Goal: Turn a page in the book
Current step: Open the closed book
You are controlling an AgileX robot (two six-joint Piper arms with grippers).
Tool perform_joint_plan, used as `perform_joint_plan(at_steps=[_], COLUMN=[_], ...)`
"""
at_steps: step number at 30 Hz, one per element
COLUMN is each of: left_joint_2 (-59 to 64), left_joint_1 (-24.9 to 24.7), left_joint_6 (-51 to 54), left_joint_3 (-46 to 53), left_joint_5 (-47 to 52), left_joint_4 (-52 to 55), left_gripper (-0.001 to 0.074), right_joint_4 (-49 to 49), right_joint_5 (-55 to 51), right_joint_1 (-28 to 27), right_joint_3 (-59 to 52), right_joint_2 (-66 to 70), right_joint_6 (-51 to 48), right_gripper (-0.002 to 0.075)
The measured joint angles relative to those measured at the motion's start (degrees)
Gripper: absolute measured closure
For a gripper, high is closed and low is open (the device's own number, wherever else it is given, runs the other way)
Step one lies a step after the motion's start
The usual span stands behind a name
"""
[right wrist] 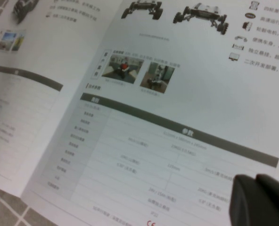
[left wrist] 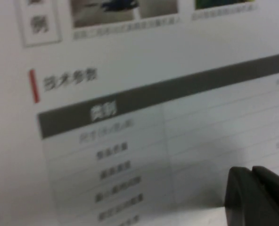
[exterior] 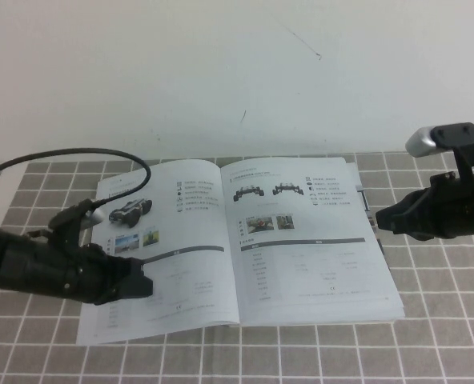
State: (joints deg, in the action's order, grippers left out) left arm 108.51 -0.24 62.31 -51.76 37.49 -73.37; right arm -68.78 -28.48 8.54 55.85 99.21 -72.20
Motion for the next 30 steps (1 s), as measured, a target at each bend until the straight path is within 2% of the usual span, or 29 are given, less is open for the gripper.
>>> perform_joint_plan(at_steps=[10,13,18,21,30], left_joint_2=[-7.66,-7.90,-6.76,-5.66,1.35], left_joint_1=[-0.96,-4.55,-13.21,-16.09,-17.13], left_joint_6=[-2.55,-5.75,-18.30,-25.65,-29.03], left_joint_3=[-8.34,-11.85,-18.15,-20.75,-22.41], left_joint_5=[3.48,3.37,2.44,1.81,1.11], left_joint_4=[2.97,10.92,31.57,40.83,44.32], left_gripper=[0.0738,0.0738,0.0738,0.0738,0.0738], right_joint_4=[-2.21,-3.18,-3.65,-3.65,-3.65], right_joint_5=[0.00,0.00,0.00,0.00,0.00], right_joint_1=[0.00,0.00,0.00,0.00,0.00], right_joint_3=[0.13,0.13,0.13,0.13,0.13], right_joint_2=[0.00,0.00,0.00,0.00,0.00], right_joint_6=[-0.60,-0.66,-1.02,-1.02,-2.87], right_gripper=[0.0717,0.0717,0.0714,0.0714,0.0713])
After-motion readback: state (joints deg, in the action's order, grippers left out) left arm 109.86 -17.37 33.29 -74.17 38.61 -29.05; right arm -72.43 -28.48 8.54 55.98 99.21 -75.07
